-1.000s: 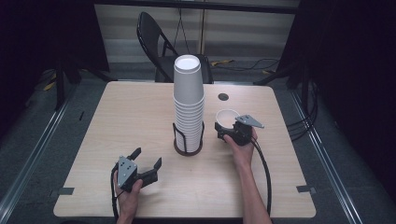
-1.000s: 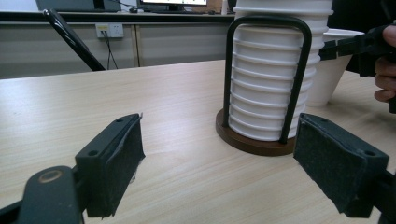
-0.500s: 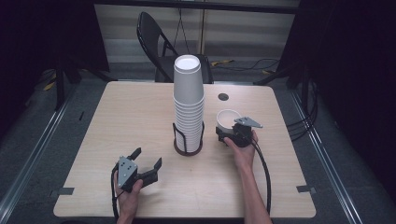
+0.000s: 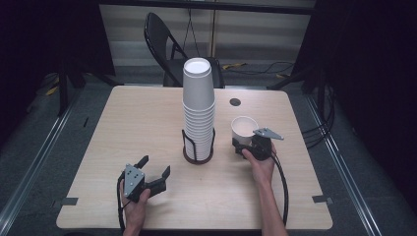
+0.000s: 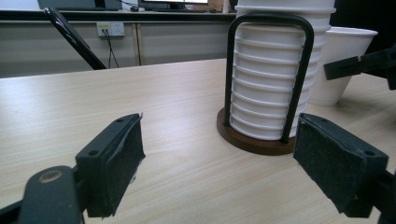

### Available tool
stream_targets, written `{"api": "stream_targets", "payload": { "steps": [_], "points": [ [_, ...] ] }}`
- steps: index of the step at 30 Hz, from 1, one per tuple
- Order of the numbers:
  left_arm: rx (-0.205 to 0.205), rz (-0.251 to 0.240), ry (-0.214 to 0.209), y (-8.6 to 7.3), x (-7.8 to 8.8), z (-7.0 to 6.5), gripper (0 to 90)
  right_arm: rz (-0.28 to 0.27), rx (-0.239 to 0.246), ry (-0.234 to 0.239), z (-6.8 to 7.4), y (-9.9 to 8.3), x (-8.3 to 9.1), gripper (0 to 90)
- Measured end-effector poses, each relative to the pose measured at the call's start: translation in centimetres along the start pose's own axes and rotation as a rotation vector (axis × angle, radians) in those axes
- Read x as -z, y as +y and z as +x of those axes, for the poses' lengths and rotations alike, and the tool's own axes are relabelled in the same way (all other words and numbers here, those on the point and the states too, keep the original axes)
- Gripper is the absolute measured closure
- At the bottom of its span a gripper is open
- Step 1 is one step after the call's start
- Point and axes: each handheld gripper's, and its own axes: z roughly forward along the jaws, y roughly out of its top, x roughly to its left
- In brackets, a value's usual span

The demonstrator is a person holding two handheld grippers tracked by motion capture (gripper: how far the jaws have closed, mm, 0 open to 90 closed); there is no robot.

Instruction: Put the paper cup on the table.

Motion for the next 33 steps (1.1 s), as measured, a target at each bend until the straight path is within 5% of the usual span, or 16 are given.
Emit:
{"api": "stream_targets", "payload": {
  "steps": [11,16,26,33],
  "points": [
    [0.007,0.0,0.011,0.0,0.0,0.1,16.1,-0.053,-0.044,-0.003,0.2,-1.3,2.5,13.0],
    [0.031,0.005,0.038,0.0,-0.1,0.2,16.8,-0.088,-0.044,-0.004,0.9,-1.4,3.6,13.1],
    [0.026,-0.005,0.025,0.0,0.1,0.2,16.8,-0.157,-0.017,0.035,3.0,-1.8,5.9,13.8],
    [0.033,-0.01,0.029,0.0,0.1,0.3,16.8,-0.159,0.0,0.059,4.2,-2.5,6.8,13.9]
  ]
}}
